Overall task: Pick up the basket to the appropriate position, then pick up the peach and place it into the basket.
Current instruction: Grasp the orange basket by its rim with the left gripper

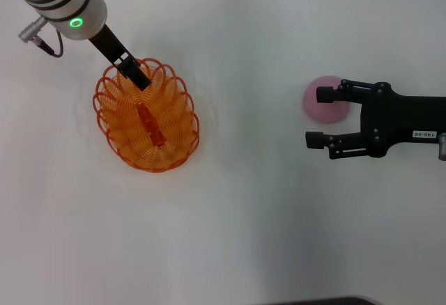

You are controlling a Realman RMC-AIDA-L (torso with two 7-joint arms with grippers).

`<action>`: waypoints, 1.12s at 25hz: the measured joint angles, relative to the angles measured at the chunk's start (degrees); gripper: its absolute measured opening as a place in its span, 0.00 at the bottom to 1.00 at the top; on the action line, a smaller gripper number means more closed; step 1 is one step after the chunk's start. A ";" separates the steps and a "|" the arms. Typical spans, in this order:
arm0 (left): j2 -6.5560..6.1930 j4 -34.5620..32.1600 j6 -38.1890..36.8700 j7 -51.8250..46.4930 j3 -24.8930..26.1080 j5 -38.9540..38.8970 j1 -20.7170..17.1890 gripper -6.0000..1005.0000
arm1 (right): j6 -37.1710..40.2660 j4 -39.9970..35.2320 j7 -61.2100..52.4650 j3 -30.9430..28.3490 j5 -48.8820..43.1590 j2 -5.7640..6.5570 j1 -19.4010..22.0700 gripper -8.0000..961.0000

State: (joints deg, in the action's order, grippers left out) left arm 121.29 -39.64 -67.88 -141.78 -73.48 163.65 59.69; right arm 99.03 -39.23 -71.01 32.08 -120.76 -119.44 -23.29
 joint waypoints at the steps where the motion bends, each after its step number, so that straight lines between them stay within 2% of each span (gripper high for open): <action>1: 0.00 0.00 0.00 0.00 0.00 0.00 0.00 0.89 | -0.04 0.03 0.00 0.00 0.00 0.00 0.00 0.99; 7: -0.08 0.09 -0.14 0.10 -0.61 0.00 0.13 0.89 | -0.23 0.13 0.00 0.00 0.00 0.00 -0.11 0.99; 15: 0.01 0.37 -0.07 1.49 -1.12 0.00 0.21 0.68 | -0.25 0.66 0.03 0.00 -0.20 0.00 -0.26 0.99; 21: 0.11 0.44 0.45 1.55 -1.56 0.00 0.03 0.47 | -0.23 0.75 0.06 0.00 -0.29 0.00 -0.26 0.99; 26: 0.23 0.45 0.95 1.60 -2.50 0.00 -0.07 0.20 | -0.22 1.22 0.15 0.00 -0.36 0.00 -0.26 0.99; 28: 0.24 0.45 0.98 1.60 -2.55 0.00 -0.08 0.16 | -0.22 1.28 0.22 0.00 -0.36 0.00 -0.26 0.99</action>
State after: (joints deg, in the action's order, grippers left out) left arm 121.53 -39.19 -66.90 -140.18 -76.02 163.65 59.60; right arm 98.80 -37.95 -70.79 32.08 -121.12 -119.44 -23.55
